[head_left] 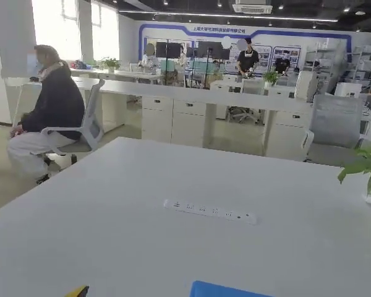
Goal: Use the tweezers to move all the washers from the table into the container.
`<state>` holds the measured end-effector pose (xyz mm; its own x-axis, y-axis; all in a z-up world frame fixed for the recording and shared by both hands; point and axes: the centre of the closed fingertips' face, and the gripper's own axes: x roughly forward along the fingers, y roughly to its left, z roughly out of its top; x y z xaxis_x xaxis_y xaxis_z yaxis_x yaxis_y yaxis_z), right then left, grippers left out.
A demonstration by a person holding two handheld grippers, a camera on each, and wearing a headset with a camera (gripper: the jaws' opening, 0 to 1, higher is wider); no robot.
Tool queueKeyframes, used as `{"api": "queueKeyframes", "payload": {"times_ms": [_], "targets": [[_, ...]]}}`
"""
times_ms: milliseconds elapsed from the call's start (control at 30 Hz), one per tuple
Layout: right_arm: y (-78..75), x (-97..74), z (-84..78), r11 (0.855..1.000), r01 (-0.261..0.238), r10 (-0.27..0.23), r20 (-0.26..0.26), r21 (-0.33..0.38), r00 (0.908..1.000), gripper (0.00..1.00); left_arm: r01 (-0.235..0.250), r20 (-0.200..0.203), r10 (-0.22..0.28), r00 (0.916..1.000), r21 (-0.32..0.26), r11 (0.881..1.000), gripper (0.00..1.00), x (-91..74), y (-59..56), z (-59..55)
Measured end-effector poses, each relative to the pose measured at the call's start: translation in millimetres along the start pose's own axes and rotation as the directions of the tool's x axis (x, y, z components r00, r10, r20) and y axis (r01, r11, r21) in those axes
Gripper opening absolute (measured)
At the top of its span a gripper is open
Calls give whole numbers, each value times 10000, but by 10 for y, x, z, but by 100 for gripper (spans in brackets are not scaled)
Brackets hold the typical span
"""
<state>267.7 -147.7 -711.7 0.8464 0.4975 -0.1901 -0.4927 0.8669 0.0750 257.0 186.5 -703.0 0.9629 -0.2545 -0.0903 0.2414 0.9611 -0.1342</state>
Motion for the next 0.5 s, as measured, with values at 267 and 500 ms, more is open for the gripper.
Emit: {"api": "queueKeyframes", "payload": {"times_ms": [267,500], "targets": [[-6,-1,-3,10000,3,-3,-6,-14,10000,86,44,-6,-44,10000,-23,10000,97,3,-10,-2],[-8,0,-10,10000,9,-9,-38,-54,10000,86,48,-51,-48,10000,9,10000,97,5,-10,-8]]}}
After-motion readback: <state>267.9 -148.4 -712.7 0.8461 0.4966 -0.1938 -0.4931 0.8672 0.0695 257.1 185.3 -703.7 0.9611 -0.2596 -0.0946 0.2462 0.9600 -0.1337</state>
